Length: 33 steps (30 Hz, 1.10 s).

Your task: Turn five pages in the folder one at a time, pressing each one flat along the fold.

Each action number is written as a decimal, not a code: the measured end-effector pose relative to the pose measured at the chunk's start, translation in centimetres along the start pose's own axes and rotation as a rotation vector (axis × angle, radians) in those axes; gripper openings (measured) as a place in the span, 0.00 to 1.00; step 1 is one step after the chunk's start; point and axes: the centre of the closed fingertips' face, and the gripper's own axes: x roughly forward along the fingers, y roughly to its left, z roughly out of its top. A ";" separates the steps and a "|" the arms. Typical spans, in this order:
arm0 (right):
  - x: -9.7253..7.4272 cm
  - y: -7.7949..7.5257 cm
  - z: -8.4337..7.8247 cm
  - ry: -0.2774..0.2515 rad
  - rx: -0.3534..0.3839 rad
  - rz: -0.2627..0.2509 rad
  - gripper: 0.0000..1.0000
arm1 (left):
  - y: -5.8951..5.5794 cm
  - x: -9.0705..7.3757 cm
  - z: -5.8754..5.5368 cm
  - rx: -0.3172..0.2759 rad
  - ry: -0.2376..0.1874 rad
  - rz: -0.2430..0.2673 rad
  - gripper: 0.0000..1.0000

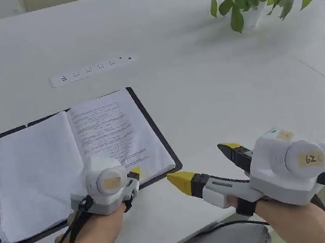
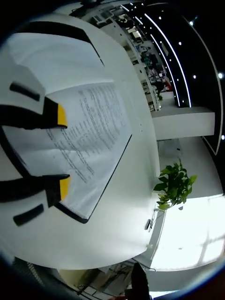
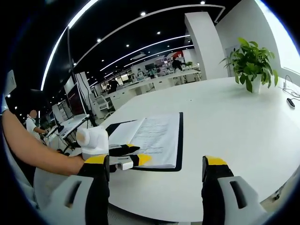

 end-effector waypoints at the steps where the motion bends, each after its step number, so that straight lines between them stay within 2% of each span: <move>1: 0.1 -0.1 0.0 0.001 0.001 -0.001 0.80 | 0.3 0.1 0.0 -0.007 -0.001 0.009 0.33; 3: 0.2 -0.2 -0.1 0.004 0.010 0.000 0.80 | 1.8 0.1 0.0 -0.005 -0.002 0.064 0.20; 4: 0.3 -0.2 -0.1 0.005 0.013 0.002 0.80 | 1.6 0.1 -0.1 -0.004 -0.005 0.040 0.18; 6: 0.5 -0.2 -0.1 0.007 0.009 0.005 0.79 | 1.2 0.1 0.0 0.042 -0.018 0.029 0.18; 8: 0.7 -0.1 -0.1 0.013 0.010 0.014 0.79 | 1.3 0.1 0.1 0.019 -0.018 0.031 0.18; 16: 2.1 0.1 -0.1 0.037 -0.003 0.047 0.75 | 1.5 0.3 0.1 0.006 -0.018 0.035 0.13; 18: 2.9 0.2 -0.3 0.054 -0.012 0.063 0.74 | 1.5 0.3 0.2 -0.016 -0.016 0.047 0.08; 19: 3.1 0.2 -0.3 0.059 -0.014 0.067 0.73 | 2.3 0.3 0.2 -0.020 -0.008 0.081 0.00; 20: 3.6 0.2 -0.3 0.062 -0.017 0.075 0.73 | 1.7 0.2 -0.4 -0.098 0.013 0.049 0.00; 21: 3.9 0.2 -0.4 0.070 -0.016 0.080 0.73 | 1.9 0.1 -0.1 -0.049 -0.001 0.060 0.00; 22: 4.4 0.3 -0.4 0.075 -0.021 0.088 0.72 | 1.8 0.1 0.0 -0.038 -0.007 0.057 0.00; 24: 5.1 0.4 -0.4 0.079 -0.024 0.097 0.71 | 1.9 0.0 0.0 -0.059 -0.007 0.052 0.00; 28: 7.6 0.3 -0.9 0.109 -0.030 0.123 0.66 | 1.9 0.1 0.0 -0.075 -0.004 0.053 0.00; 31: 9.9 0.1 -1.3 0.132 0.004 0.161 0.58 | 2.0 0.1 -0.1 -0.087 -0.007 0.054 0.00; 33: 11.0 -0.3 -1.4 0.135 0.026 0.159 0.55 | 2.0 0.1 -0.1 -0.093 -0.012 0.056 0.00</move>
